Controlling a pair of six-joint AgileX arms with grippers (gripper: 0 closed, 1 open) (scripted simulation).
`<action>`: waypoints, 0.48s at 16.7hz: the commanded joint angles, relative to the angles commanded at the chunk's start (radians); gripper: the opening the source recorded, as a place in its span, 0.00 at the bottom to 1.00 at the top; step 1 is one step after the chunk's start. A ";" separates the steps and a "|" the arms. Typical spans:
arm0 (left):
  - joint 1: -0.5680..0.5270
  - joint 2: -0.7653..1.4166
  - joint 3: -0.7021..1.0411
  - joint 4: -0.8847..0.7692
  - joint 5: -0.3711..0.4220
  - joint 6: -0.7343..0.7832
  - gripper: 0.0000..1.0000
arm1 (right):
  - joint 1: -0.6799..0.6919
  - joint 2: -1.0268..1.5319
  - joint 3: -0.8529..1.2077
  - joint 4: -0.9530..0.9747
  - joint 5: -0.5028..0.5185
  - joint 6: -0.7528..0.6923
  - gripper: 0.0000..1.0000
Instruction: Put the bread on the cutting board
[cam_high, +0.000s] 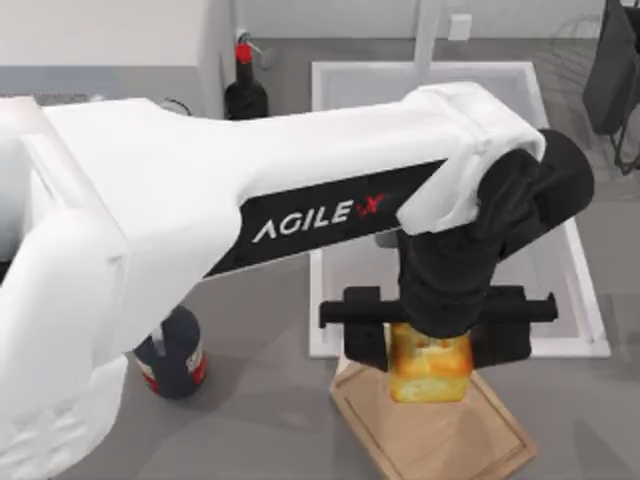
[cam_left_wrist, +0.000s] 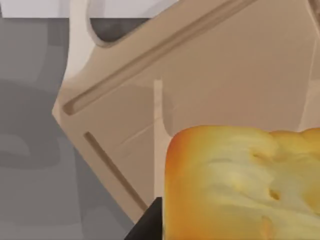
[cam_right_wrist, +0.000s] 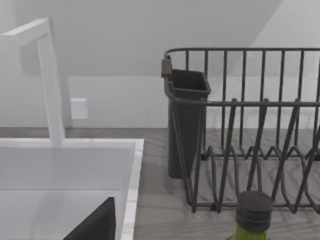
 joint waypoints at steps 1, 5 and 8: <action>0.000 0.000 0.000 0.000 0.000 0.000 0.00 | 0.000 0.000 0.000 0.000 0.000 0.000 1.00; 0.005 -0.002 -0.003 0.002 0.002 0.003 0.00 | 0.000 0.000 0.000 0.000 0.000 0.000 1.00; 0.003 0.003 -0.021 0.026 0.002 0.004 0.00 | 0.000 0.000 0.000 0.000 0.000 0.000 1.00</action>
